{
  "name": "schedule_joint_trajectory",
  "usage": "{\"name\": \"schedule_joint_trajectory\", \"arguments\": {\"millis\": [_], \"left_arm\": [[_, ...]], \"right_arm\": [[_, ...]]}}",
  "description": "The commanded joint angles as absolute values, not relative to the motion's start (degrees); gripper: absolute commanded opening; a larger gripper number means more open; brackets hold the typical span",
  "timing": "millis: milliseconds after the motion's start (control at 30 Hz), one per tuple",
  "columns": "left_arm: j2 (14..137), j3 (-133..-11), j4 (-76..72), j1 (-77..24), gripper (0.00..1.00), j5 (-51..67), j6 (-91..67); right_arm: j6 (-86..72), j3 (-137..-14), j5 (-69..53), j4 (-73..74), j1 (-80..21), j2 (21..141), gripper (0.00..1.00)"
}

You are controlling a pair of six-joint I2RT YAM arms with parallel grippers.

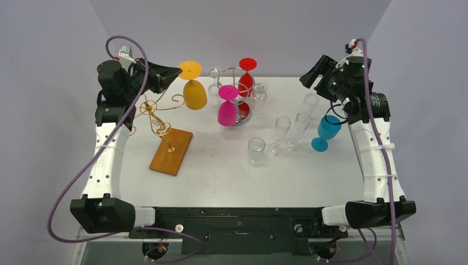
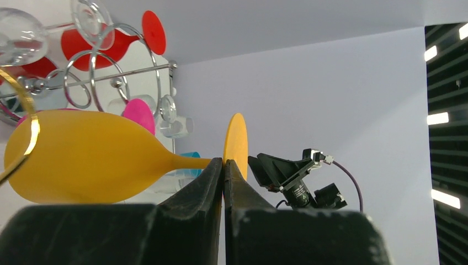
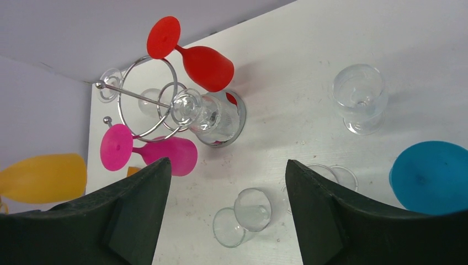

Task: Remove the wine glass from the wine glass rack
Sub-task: Place the wine glass at the center of the board.

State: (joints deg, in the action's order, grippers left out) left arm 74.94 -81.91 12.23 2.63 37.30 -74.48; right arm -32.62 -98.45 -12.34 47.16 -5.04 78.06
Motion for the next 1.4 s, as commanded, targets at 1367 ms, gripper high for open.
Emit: {"name": "schedule_joint_trajectory", "arguments": {"millis": [1367], "left_arm": [[92.2, -93.4, -42.8, -25.4, 0.0, 23.9, -117.7]], "right_arm": [[-72.1, -71.0, -30.1, -33.9, -17.9, 71.2, 0.85]]}}
